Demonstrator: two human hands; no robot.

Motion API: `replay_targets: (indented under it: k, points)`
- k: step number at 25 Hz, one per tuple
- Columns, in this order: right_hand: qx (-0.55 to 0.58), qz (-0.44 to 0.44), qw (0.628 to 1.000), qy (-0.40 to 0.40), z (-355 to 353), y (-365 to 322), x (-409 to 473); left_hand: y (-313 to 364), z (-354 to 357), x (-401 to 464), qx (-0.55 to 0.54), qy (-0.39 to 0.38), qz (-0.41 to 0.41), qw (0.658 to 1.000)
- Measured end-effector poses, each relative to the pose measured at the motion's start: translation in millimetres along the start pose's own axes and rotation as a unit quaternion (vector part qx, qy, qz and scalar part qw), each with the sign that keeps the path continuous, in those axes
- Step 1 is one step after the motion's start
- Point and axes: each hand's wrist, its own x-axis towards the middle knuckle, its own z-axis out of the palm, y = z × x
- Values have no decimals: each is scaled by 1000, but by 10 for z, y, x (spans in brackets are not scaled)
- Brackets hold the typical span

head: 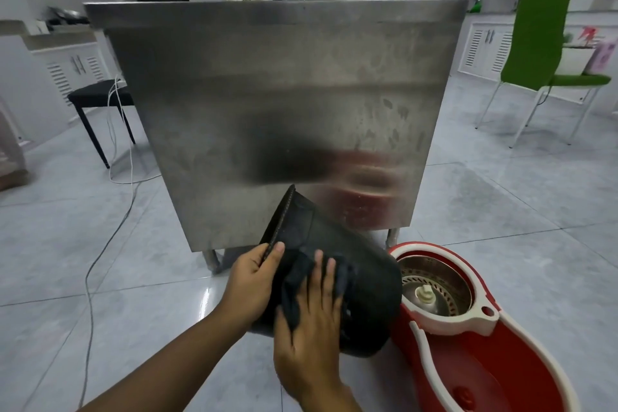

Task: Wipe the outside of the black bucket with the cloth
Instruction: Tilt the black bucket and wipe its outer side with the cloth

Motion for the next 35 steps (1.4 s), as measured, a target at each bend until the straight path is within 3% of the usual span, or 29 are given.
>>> replay_targets:
  k: [2, 6, 8, 9, 11, 13, 15, 18, 20, 22, 25, 28, 31, 33, 35]
  points:
    - [23, -15, 1000, 3, -141, 19, 346, -24, -15, -21, 22, -26, 13, 999]
    - [75, 183, 979, 53, -300, 830, 574, 25, -94, -53, 40, 9, 23, 999]
    - [83, 229, 966, 91, -204, 1022, 269, 68, -137, -8, 41, 56, 14, 997]
    - [76, 223, 966, 103, -111, 939, 83, 83, -145, 17, 30, 65, 9, 997]
    - [28, 109, 986, 121, 158, 574, -233, 102, -104, 41, -4, 54, 1, 999]
    - [-10, -24, 996, 82, 270, 186, -254, 72, -22, 42, -7, 19, 1, 1000]
    - [-31, -56, 997, 44, 140, 29, 9, 8, 0, 33, 18, -22, 14, 1000]
    - [42, 49, 997, 46, -139, 378, 396, -27, -46, -16, 45, -48, 18, 998]
    - [87, 159, 979, 88, -256, 810, 449, 13, -74, -46, 71, -11, 29, 997]
    - [88, 203, 968, 119, -192, 988, 248, 46, -93, -18, 63, 32, 24, 997]
    - [64, 192, 975, 88, 114, 635, -174, 45, -83, 36, 48, 42, 4, 998]
    - [41, 91, 995, 28, 157, 188, -130, 5, -64, 12, 70, 11, 17, 997]
    - [34, 26, 998, 37, -36, 165, 177, 36, -86, -20, 55, 0, 15, 998]
    - [61, 77, 994, 56, -137, 417, 340, 73, -121, -34, 48, 11, 20, 999]
    - [89, 191, 975, 77, -210, 741, 470, 93, -145, -30, 42, 19, 26, 999]
